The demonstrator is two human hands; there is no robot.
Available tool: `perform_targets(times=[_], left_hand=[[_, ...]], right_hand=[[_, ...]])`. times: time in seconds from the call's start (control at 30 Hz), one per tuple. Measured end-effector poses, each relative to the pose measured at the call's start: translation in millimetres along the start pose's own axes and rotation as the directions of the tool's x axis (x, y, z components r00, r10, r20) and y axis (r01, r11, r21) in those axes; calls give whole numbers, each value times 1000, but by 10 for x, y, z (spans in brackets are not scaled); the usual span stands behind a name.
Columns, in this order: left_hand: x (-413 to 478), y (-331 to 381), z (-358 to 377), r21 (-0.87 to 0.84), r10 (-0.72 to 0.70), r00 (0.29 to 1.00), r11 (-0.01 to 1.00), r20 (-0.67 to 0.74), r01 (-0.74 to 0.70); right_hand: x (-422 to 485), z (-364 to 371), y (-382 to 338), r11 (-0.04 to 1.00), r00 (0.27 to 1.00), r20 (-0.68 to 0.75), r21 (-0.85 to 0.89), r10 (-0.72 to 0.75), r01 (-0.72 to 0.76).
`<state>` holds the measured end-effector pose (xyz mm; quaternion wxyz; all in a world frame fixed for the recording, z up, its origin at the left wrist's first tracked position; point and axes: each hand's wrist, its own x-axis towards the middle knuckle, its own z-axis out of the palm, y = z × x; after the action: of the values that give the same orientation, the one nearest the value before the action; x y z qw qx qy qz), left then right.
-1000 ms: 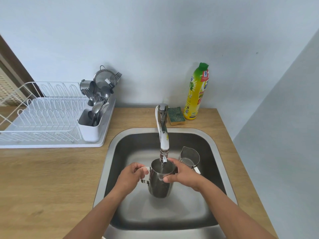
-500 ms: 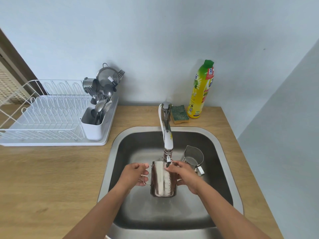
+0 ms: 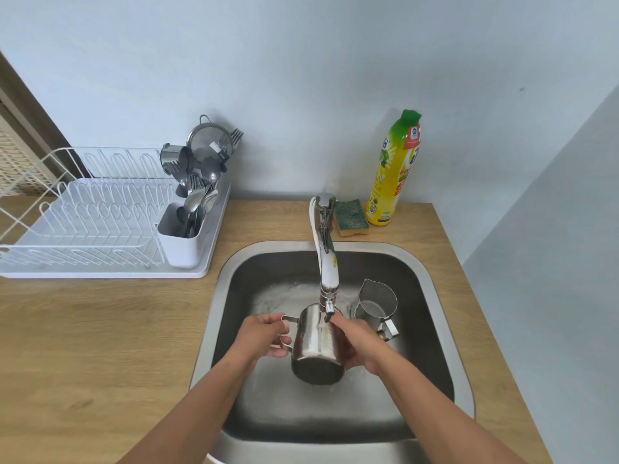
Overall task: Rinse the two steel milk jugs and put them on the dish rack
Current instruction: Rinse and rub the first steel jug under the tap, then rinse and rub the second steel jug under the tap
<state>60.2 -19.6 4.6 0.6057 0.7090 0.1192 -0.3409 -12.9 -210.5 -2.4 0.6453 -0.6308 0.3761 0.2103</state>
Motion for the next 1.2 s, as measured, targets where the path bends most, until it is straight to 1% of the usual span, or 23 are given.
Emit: perform_targets(times=[0.17, 0.23, 0.33, 0.53, 0.67, 0.73, 0.8, 0.87, 0.93, 0.97, 1.07, 1.13, 1.2], left_hand=[[12, 43, 14, 60, -18, 1000, 998, -15, 19], [16, 66, 14, 79, -45, 999, 996, 2, 45], [4, 98, 28, 125, -96, 995, 988, 36, 90], [34, 114, 31, 158, -169, 986, 973, 2, 166], [30, 163, 16, 260, -183, 983, 950, 10, 174], [37, 206, 4, 349, -168, 986, 924, 8, 155], [55, 263, -15, 442, -137, 991, 888, -4, 124], [65, 333, -42, 543, -91, 996, 836, -14, 84], [63, 414, -67, 653, -17, 1000, 757, -12, 21], [67, 449, -81, 713, 37, 999, 701, -9, -20], [121, 499, -115, 849, 197, 980, 521, -17, -90], [171, 509, -124, 881, 285, 958, 461, -34, -105], [202, 503, -131, 888, 365, 930, 441, -43, -132]], right_hand=[[-11, 9, -7, 1000, 999, 25, 15, 23, -23], [-4, 24, 9, 999, 998, 49, 9, 44, -45], [3, 48, 40, 996, 992, 84, -36, 90, -88], [-34, 92, 101, 976, 972, 133, -125, 192, -176], [-47, 90, 140, 980, 975, 143, -129, 167, -149], [-69, 49, 161, 981, 980, 113, -124, 164, -150], [-69, -43, 210, 979, 980, 45, -86, 192, -187], [-55, -175, 282, 976, 975, -41, 0, 217, -217], [-36, -322, 351, 973, 968, -116, 95, 222, -211], [-26, -388, 381, 972, 964, -155, 122, 218, -200], [15, -511, 410, 981, 946, -285, 152, 158, -118], [67, -550, 399, 990, 921, -375, 133, 102, -56], [124, -567, 382, 997, 904, -424, 69, 49, -22]])
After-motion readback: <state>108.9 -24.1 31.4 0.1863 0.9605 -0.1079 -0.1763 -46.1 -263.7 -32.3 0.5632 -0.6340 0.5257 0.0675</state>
